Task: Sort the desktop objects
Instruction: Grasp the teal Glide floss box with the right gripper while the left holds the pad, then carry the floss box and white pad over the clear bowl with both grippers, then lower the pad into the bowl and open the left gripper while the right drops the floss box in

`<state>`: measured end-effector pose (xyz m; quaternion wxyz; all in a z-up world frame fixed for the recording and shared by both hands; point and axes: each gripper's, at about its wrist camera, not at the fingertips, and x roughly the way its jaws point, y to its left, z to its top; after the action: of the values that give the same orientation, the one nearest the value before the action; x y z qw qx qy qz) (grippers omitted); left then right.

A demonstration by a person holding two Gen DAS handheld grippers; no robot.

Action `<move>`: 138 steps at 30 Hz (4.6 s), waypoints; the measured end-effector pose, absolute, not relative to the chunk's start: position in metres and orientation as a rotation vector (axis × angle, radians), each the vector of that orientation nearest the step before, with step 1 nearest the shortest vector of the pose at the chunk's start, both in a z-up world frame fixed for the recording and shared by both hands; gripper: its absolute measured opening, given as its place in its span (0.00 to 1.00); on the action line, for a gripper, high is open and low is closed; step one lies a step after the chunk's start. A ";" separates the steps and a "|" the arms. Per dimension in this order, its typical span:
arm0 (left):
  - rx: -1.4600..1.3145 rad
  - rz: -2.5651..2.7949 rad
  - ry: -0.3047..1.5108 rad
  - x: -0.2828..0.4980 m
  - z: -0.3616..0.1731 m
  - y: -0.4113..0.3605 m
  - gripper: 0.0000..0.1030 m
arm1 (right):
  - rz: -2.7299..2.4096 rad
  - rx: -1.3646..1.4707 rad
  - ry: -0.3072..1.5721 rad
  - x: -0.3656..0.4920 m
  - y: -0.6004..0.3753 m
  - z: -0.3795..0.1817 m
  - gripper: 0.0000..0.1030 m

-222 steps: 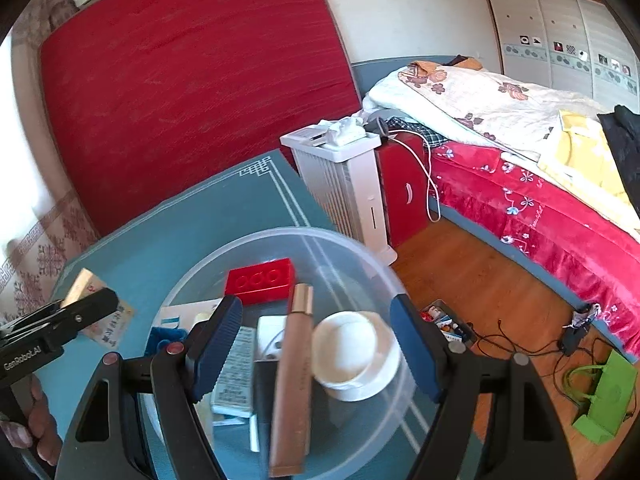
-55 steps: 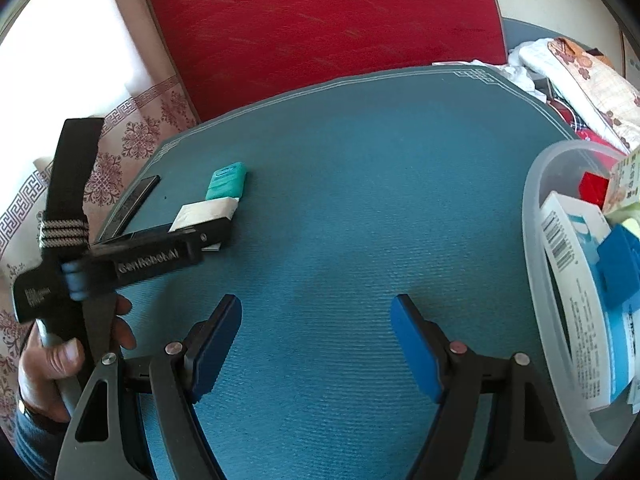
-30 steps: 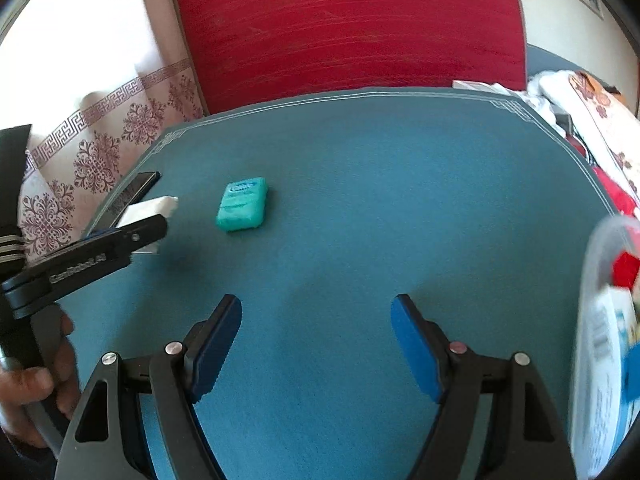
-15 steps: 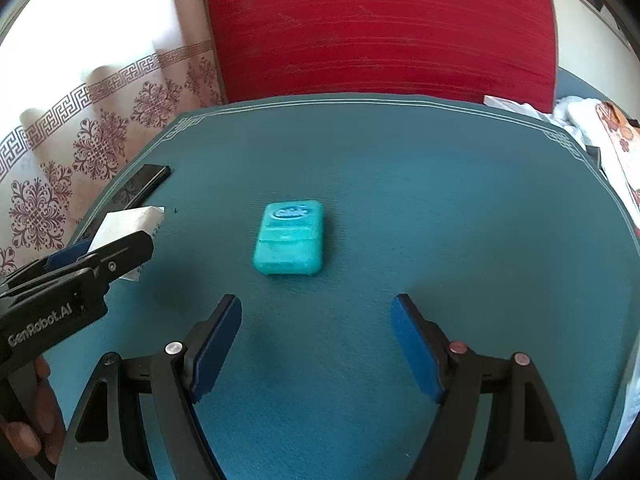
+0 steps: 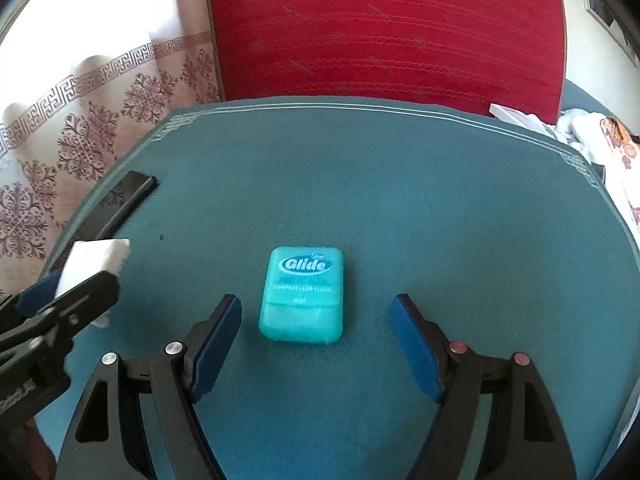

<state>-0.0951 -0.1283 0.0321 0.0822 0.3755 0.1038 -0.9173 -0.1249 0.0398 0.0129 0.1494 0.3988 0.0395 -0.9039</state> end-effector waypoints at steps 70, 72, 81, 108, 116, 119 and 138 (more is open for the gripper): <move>1.156 -3.049 0.098 -0.024 0.050 -0.012 0.73 | -2.760 0.955 -0.071 0.074 0.178 0.068 0.42; 1.158 -3.061 0.099 -0.018 0.051 -0.008 0.73 | -2.778 0.945 -0.089 0.077 0.189 0.069 0.42; 1.196 -3.118 0.089 0.000 0.055 0.021 0.73 | -2.875 0.916 -0.160 0.092 0.237 0.075 0.42; 1.316 -3.316 -0.089 0.016 0.086 0.148 0.73 | -3.038 0.856 -0.297 0.086 0.362 0.085 0.42; 1.329 -3.366 -0.128 0.004 0.093 0.181 0.73 | -3.042 0.854 -0.359 0.073 0.388 0.080 0.42; 1.354 -3.380 -0.123 -0.003 0.091 0.192 0.73 | -3.033 0.870 -0.373 0.069 0.392 0.076 0.42; 1.542 -3.371 -0.112 -0.050 0.067 0.240 0.73 | -3.008 0.901 -0.426 0.051 0.411 0.071 0.43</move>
<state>-0.0503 0.2402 0.0668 -0.2795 0.3992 -0.0290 -0.8728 0.0510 0.4106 0.0705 -0.0135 0.2844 -0.1343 -0.9492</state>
